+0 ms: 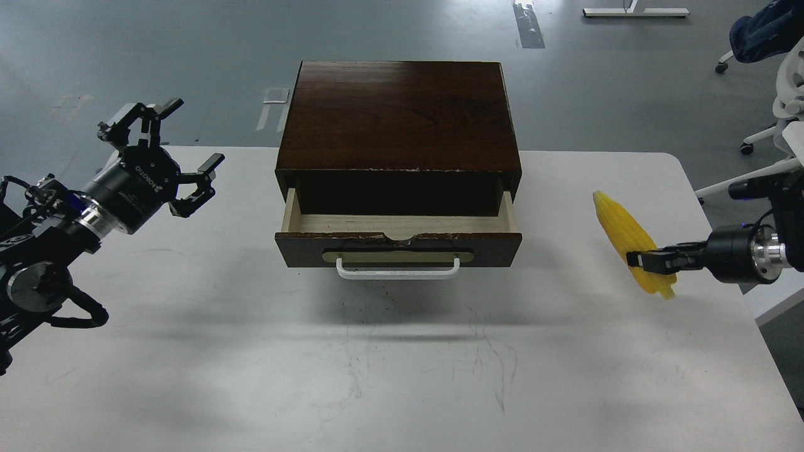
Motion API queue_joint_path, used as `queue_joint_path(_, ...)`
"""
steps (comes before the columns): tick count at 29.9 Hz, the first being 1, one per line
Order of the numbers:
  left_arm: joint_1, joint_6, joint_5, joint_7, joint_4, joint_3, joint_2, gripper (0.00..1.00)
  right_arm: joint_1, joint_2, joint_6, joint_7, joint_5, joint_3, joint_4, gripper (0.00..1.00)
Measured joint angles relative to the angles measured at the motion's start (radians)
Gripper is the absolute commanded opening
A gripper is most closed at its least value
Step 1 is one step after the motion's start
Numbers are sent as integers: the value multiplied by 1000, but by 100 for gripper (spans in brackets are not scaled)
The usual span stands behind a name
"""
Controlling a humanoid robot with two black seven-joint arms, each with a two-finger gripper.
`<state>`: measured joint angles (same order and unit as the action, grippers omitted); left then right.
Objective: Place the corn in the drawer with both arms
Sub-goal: 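Lift the corn and carry it over the open drawer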
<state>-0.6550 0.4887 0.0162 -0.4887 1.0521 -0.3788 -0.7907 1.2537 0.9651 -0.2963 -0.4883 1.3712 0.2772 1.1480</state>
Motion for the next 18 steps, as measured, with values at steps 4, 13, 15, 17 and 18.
queue_joint_path(4, 0, 0, -1, 0, 1, -6, 0, 98, 207, -19, -6, 0, 0, 33, 14, 10)
queue_joint_path(13, 0, 0, -2, 0, 6, -18, 0, 98, 620, -354, 1, -1, -14, 281, 5, 10)
queue_joint_path(15, 0, 0, -2, 0, 6, -21, -1, 98, 657, -433, 3, -1, -11, 302, 5, 10)
queue_joint_path(17, 0, 0, -2, 0, 6, -22, -3, 98, 684, -527, 23, -1, -7, 324, 5, 10)
queue_joint_path(18, -1, 0, -2, 0, 7, -23, -3, 98, 693, -568, 40, -1, -6, 336, 6, 10)
